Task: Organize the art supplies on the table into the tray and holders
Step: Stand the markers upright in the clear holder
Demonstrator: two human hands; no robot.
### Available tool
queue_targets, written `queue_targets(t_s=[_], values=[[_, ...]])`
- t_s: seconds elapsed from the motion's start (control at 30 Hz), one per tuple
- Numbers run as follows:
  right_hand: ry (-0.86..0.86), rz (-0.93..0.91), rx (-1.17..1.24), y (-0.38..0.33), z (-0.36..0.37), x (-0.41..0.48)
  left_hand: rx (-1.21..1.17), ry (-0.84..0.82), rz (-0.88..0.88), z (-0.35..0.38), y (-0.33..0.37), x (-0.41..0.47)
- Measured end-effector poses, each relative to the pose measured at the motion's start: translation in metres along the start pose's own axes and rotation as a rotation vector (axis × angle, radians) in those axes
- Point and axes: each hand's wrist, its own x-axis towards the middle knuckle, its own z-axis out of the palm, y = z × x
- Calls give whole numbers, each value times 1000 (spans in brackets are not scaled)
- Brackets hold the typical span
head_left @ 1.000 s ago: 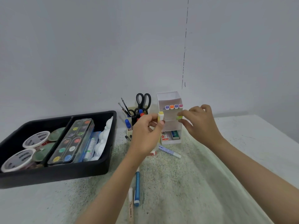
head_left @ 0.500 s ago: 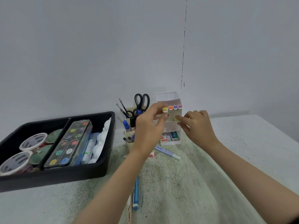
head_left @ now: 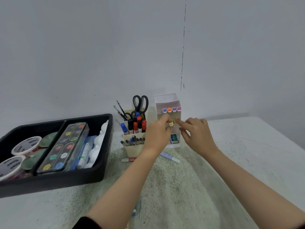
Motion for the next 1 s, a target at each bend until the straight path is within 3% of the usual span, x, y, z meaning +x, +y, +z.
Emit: queue_targets(t_s=[0.17, 0.47, 1.0], values=[[30, 25, 13, -1, 0, -1, 39, -12, -14, 5, -1, 5], [-123, 101, 252, -4, 1, -4, -59, 1, -122, 3, 2, 3], [-171, 247, 433, -16, -2, -16, -190, -6, -278, 4, -4, 4]])
